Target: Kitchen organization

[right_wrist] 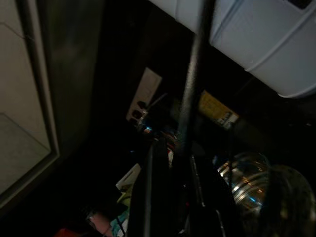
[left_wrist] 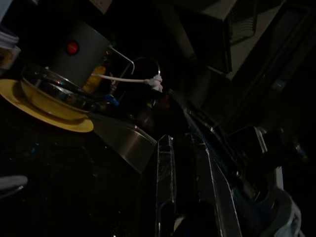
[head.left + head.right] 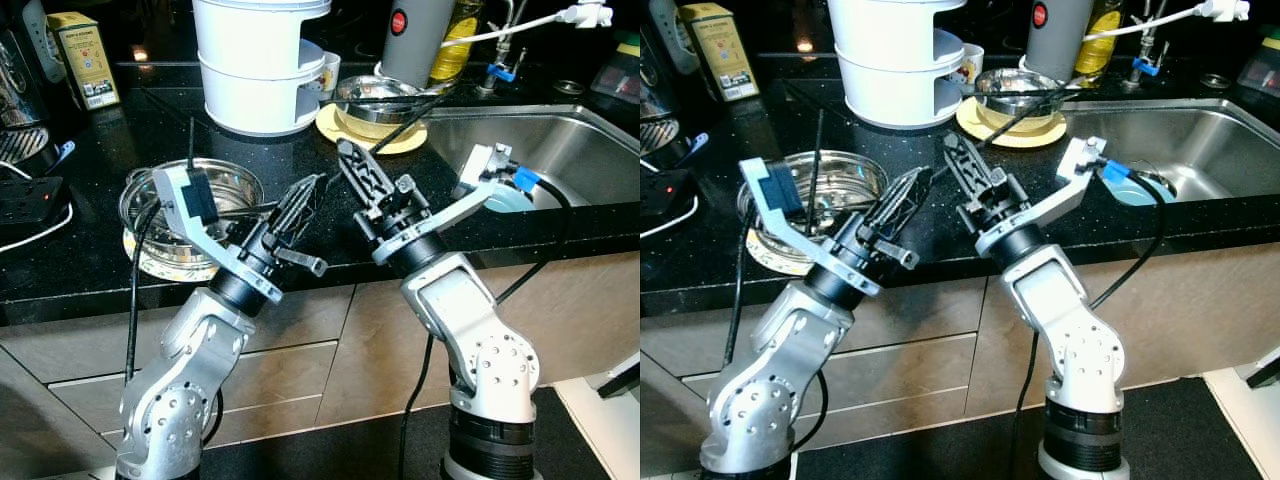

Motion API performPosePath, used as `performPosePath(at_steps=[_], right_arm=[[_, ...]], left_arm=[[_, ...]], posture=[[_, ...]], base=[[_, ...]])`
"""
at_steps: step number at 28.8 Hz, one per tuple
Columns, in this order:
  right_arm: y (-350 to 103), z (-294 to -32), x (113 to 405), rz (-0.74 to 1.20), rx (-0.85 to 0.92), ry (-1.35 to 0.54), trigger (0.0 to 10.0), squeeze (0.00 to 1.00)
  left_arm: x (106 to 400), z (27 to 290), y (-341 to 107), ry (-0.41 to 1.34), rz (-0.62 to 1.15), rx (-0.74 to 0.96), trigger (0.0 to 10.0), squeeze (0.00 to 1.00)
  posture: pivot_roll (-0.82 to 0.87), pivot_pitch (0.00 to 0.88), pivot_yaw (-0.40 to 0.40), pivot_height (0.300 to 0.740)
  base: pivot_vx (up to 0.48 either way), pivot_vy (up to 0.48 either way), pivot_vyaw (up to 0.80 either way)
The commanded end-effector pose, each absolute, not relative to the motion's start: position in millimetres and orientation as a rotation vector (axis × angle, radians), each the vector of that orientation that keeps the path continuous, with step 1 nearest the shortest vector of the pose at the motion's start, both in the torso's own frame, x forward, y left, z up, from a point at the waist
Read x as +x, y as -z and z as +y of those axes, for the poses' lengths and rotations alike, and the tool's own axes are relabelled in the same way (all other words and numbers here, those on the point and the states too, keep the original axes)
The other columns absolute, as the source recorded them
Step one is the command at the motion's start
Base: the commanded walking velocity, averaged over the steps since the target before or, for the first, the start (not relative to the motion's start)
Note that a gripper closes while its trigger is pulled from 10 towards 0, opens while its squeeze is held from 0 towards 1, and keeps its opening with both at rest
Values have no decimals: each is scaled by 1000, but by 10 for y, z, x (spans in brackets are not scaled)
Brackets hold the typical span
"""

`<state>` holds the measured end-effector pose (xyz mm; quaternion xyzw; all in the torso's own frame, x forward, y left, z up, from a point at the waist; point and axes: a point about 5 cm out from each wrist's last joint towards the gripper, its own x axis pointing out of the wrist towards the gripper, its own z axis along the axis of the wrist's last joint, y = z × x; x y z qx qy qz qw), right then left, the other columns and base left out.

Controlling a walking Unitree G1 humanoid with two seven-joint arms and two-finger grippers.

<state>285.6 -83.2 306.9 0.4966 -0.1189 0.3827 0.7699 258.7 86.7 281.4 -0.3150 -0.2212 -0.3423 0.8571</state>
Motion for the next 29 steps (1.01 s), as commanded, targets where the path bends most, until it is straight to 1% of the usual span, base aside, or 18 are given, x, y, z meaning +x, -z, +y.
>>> performPosePath(at_steps=[1, 5, 7, 8, 9, 16, 19, 20, 21, 23, 24, 25, 27, 28, 29], right_arm=[[-3097, -883, 2845, -299, 1054, -808, 0, 0], [-3093, -892, 2850, -303, 1056, -805, 0, 0], [-3085, -900, 2858, -306, 1061, -793, 0, 0], [-3082, -899, 2864, -307, 1064, -790, 0, 0], [-3081, -901, 2867, -311, 1066, -787, 0, 0], [-3078, -936, 2890, -333, 1087, -763, 0, 0], [-3078, -1008, 2916, -363, 1104, -716, 0, 0], [-3078, -1017, 2919, -366, 1107, -711, 0, 0], [-3077, -1100, 2940, -391, 1094, -676, 0, 0], [-3072, -1284, 2983, -440, 1049, -594, 0, 0], [-3060, -1426, 3014, -469, 969, -530, 0, 0], [-3054, -1477, 3024, -477, 925, -508, 0, 0], [-3048, -1588, 3056, -489, 736, -444, 0, 0], [-3066, -1630, 3066, -504, 635, -426, 0, 0], [-3079, -1656, 3072, -514, 570, -417, 0, 0]], left_arm=[[2628, 907, -2752, 658, -432, -652, 0, 0], [2630, 884, -2736, 676, -414, -659, 0, 0], [2627, 873, -2729, 683, -412, -637, 0, 0], [2629, 867, -2719, 686, -406, -617, 784, 208], [2620, 855, -2716, 701, -409, -611, 10000, 1000], [2610, 861, -2716, 696, -413, -600, 10000, 1000], [2639, 900, -2689, 644, -405, -552, 10000, 1000], [2644, 905, -2686, 637, -405, -545, 10000, 0], [2654, 914, -2676, 635, -405, -532, 10000, 0], [2665, 933, -2670, 634, -414, -499, 10000, 0], [2673, 944, -2675, 630, -424, -476, 10000, 0], [2677, 948, -2676, 628, -427, -469, 10000, 0], [2681, 943, -2665, 632, -432, -405, 10000, 0], [2685, 930, -2659, 627, -439, -345, 10000, 0], [2687, 920, -2655, 623, -444, -304, 10000, 0]], posture=[[-108, 165, -50, 740], [-108, 166, -49, 740], [-105, 167, -47, 740], [-102, 168, -49, 740], [-102, 168, -49, 740], [-90, 176, -42, 740], [-92, 177, -40, 740], [-92, 177, -40, 740], [-99, 181, -29, 740], [-101, 178, -31, 740], [-99, 179, -34, 740], [-99, 179, -34, 740], [-97, 178, -35, 740], [-97, 178, -35, 740], [-97, 178, -35, 740]], base=[[0, 0, 0], [0, 0, 0], [0, 0, 0], [0, 0, 0], [0, 0, 0], [0, 0, 0], [0, 0, 0], [0, 0, 0], [0, 0, 0], [0, 0, 0], [0, 0, 0], [0, 0, 0], [0, 0, 0], [0, 0, 0], [0, 0, 0]])
